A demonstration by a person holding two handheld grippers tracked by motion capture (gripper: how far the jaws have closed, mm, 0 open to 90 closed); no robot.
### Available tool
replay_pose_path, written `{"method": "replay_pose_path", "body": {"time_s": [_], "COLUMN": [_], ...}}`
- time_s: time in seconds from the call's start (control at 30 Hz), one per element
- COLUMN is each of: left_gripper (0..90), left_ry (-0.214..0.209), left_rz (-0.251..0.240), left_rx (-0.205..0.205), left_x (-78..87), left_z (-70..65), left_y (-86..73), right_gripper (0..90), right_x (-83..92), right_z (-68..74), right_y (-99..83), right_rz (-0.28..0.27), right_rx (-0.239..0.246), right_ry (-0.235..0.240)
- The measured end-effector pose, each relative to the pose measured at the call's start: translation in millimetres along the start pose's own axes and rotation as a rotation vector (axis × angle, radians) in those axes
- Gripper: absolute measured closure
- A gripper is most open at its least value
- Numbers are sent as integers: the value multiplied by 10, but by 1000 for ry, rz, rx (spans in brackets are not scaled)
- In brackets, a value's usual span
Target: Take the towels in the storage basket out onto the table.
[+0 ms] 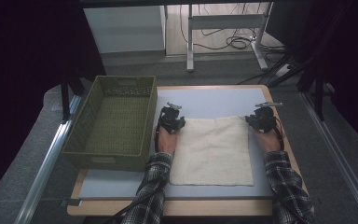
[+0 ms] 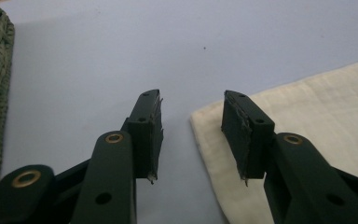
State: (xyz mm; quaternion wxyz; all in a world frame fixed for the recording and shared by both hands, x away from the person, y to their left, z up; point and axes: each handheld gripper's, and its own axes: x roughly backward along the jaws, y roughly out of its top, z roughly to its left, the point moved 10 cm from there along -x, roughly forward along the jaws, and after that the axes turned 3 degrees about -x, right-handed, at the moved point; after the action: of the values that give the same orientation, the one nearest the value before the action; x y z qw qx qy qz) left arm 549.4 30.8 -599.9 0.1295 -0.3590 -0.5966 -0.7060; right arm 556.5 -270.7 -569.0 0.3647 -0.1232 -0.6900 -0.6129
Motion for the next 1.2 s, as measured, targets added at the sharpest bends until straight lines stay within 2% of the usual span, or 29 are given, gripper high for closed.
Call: {"method": "replay_pose_path", "body": {"time_s": [0.13,0.33,0.4,0.43,0.47,0.5,0.53,0.6,0.7,0.83,0.97,1.0,1.2], "left_gripper": [535,493,580,631,710,766,826,849,869,871,870,870,870], "left_ry": [-10,-26,-65,-65,-105,-112,-112,-103,-108,-112,-107,-109,-120], "left_rz": [7,8,7,7,5,5,5,4,8,-25,-71,-91,-134], "left_rx": [-1,10,5,5,8,1,1,-20,-10,2,-26,-36,-59], "left_x": [-56,-95,-94,-94,-90,-87,-87,-78,-53,45,232,333,573], "left_z": [20,43,6,6,-45,-68,-68,-103,-101,-83,-98,-117,-198], "left_y": [2,-4,-5,-5,-5,-6,-6,-9,-14,39,156,200,227], "right_gripper": [617,583,596,655,751,816,816,860,866,866,865,865,865], "right_x": [-80,-227,-268,-272,-271,-268,-268,-261,-216,-84,102,141,344], "right_z": [40,36,62,65,68,78,78,110,150,143,148,160,249], "right_y": [-10,-48,-34,-28,-24,-26,-26,-34,-47,-3,76,86,98], "right_rz": [10,27,20,27,32,41,41,50,71,36,-2,-9,-37], "right_rx": [-13,-16,-6,-7,-9,-18,-18,-21,12,24,27,31,47], "right_ry": [33,30,27,22,22,32,32,40,33,41,57,63,86]}}
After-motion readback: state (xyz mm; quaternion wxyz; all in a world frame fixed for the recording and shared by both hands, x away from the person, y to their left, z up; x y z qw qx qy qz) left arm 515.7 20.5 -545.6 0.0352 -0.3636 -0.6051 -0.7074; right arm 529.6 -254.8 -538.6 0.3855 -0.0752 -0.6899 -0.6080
